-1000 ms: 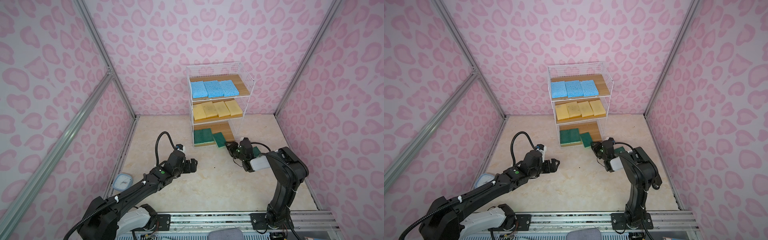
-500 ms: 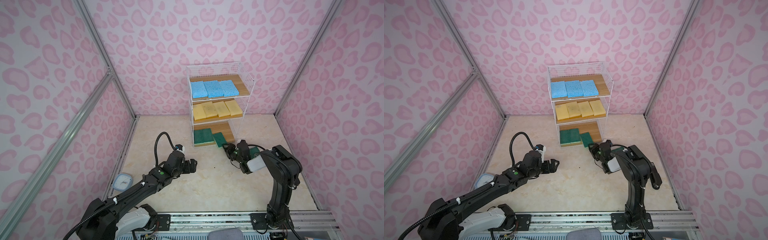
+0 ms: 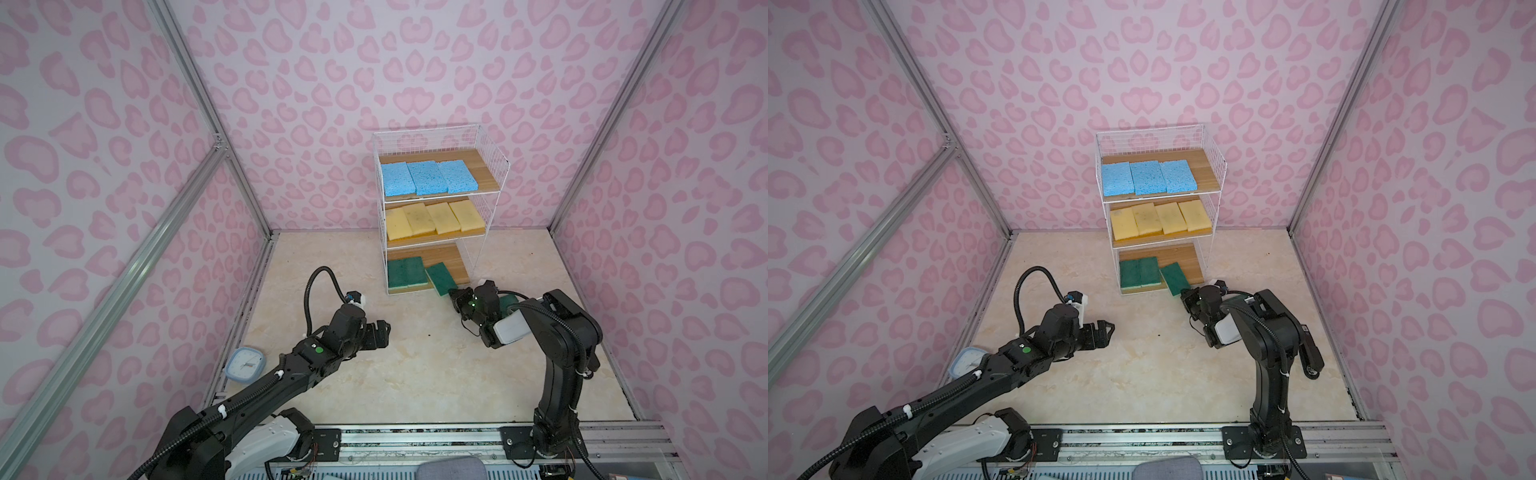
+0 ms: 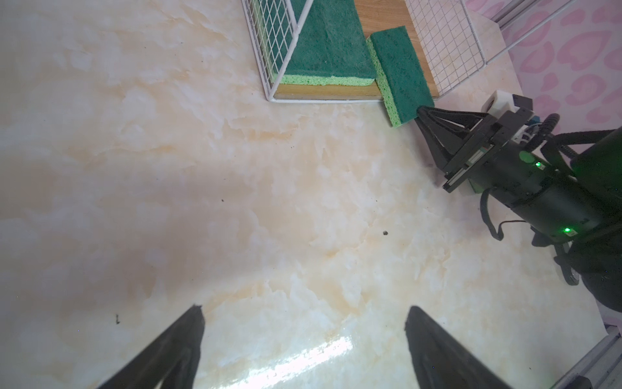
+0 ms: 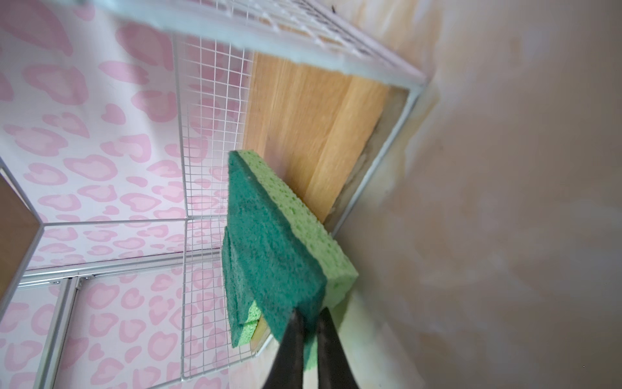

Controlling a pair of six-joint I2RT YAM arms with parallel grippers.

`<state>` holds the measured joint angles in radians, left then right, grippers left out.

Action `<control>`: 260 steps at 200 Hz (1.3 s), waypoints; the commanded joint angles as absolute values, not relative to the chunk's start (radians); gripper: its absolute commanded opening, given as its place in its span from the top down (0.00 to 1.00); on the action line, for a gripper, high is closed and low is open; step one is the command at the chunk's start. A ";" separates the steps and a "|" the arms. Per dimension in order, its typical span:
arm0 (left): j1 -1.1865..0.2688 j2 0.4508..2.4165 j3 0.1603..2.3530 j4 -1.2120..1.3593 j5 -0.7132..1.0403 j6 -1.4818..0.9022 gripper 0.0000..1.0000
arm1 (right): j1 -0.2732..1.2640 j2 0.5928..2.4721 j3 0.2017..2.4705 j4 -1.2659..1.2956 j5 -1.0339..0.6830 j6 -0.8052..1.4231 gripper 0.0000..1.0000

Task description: Place and organize the cleaning sponges onto the shelf

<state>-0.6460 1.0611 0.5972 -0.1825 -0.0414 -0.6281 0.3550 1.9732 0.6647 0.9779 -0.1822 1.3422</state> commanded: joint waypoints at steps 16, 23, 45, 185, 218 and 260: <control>-0.642 1.048 0.589 -0.178 -0.050 -0.617 0.05 | 0.357 1.953 0.676 0.998 -0.138 1.348 0.92; -0.643 1.045 0.588 -0.180 -0.050 -0.617 0.05 | 0.357 1.950 0.682 0.993 -0.131 1.348 0.93; -0.643 1.033 0.580 -0.183 -0.050 -0.617 0.05 | 0.357 1.953 0.708 0.980 -0.121 1.350 0.94; -0.621 0.989 0.563 -0.213 -0.030 -0.606 0.05 | 0.416 2.054 0.880 0.853 -0.024 1.337 0.96; -0.614 0.996 0.566 -0.206 -0.022 -0.604 0.05 | 0.439 2.070 0.897 0.852 -0.037 1.338 0.95; -0.612 0.992 0.562 -0.204 -0.022 -0.606 0.05 | 0.451 2.072 0.900 0.862 -0.055 1.335 0.93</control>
<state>-0.6140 0.9962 0.5652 -0.2119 -0.0246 -0.6121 0.4500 2.0628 0.8940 0.8436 -0.0277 1.3468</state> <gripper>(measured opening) 0.953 0.068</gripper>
